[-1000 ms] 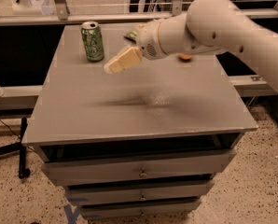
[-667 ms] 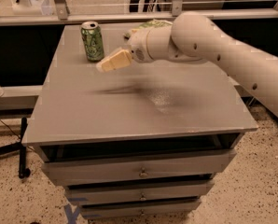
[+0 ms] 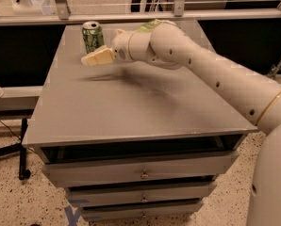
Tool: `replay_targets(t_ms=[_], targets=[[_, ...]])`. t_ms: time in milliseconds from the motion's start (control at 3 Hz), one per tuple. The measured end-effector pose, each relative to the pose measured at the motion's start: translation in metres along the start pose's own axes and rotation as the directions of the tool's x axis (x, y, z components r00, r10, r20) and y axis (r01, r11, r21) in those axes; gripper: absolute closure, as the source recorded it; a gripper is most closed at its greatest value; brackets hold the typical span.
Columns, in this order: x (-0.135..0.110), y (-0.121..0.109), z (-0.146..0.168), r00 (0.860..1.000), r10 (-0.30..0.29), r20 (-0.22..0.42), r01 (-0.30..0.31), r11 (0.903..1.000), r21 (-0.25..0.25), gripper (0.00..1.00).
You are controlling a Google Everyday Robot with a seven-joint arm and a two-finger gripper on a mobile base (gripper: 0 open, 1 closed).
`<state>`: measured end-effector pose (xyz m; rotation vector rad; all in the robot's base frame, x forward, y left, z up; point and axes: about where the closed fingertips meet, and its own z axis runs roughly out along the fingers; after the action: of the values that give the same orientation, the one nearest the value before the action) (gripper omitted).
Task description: Knock green can over
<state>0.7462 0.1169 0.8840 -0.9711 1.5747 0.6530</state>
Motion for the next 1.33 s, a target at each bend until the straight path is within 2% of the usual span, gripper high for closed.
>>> replay_targets(t_ms=[333, 667, 1000, 1333], targets=[[-0.003, -0.002, 0.028, 0.999, 0.017, 0.04, -0.016, 0.9998, -0.015, 0.0], [-0.004, -0.002, 0.043, 0.998, 0.027, 0.06, -0.026, 0.9993, -0.027, 0.16], [-0.003, -0.003, 0.042, 0.998, 0.03, 0.06, -0.029, 0.9993, -0.025, 0.39], [-0.002, -0.006, 0.025, 0.999, 0.023, 0.04, -0.023, 0.9996, -0.018, 0.62]])
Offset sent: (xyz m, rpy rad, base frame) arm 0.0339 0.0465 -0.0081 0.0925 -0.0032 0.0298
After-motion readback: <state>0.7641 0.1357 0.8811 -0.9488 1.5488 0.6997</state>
